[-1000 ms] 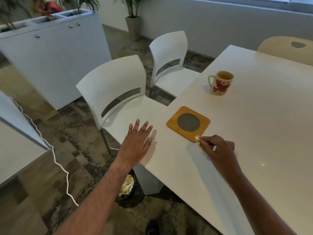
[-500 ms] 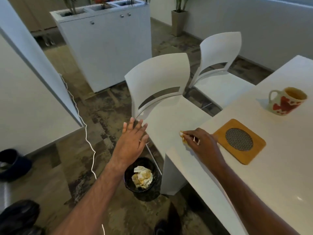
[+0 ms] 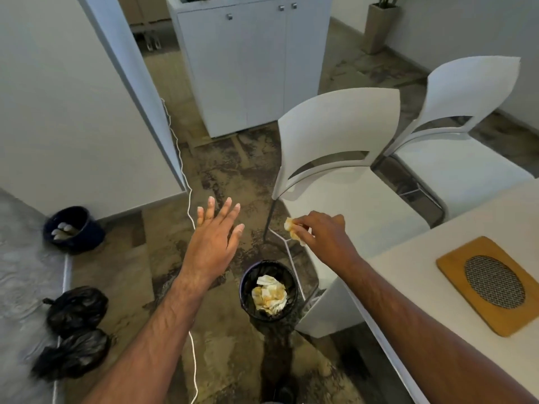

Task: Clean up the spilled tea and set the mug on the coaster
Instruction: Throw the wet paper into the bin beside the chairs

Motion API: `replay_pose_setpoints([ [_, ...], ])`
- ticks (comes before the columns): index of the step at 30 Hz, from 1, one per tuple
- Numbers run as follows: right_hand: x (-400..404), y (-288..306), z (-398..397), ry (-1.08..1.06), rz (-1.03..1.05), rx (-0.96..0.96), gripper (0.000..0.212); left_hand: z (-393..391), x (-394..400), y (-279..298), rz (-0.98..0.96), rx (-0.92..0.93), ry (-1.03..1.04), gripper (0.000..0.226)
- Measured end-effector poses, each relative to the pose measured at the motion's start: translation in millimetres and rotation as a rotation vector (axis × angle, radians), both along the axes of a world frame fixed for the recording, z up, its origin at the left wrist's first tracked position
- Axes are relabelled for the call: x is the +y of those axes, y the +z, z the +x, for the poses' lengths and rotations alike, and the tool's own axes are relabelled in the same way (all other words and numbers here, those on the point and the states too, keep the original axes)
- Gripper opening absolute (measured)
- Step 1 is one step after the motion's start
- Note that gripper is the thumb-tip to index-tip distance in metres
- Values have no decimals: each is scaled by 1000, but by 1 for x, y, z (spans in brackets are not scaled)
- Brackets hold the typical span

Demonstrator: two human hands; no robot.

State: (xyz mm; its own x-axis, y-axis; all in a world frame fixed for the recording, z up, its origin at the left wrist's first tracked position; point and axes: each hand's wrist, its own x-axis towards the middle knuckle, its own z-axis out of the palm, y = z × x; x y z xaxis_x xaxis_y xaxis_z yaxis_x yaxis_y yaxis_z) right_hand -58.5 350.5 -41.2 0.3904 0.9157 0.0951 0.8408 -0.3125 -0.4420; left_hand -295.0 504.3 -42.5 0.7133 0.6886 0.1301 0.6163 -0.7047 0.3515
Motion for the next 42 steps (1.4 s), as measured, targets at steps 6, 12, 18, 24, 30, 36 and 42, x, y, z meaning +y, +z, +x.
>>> replay_pose_setpoints([
  [6,17,-11,-4,20,-146,120,37,-13,14,-6,-1,26,69,58],
  [12,11,-6,7,-59,-89,169,29,-2,15,-12,-22,25,39,59],
  [18,-9,0,20,-140,-47,198,25,31,8,-12,11,30,-23,58],
  [24,-34,6,25,-206,-4,219,25,59,-4,-9,-25,11,-86,57],
  [30,-66,11,28,-272,97,270,20,89,-27,-1,-140,-108,-129,55],
  [36,-101,13,38,-358,206,262,31,123,-52,17,-143,-195,-151,47],
  [42,-138,14,48,-467,269,259,34,164,-80,29,-103,-255,-279,43],
])
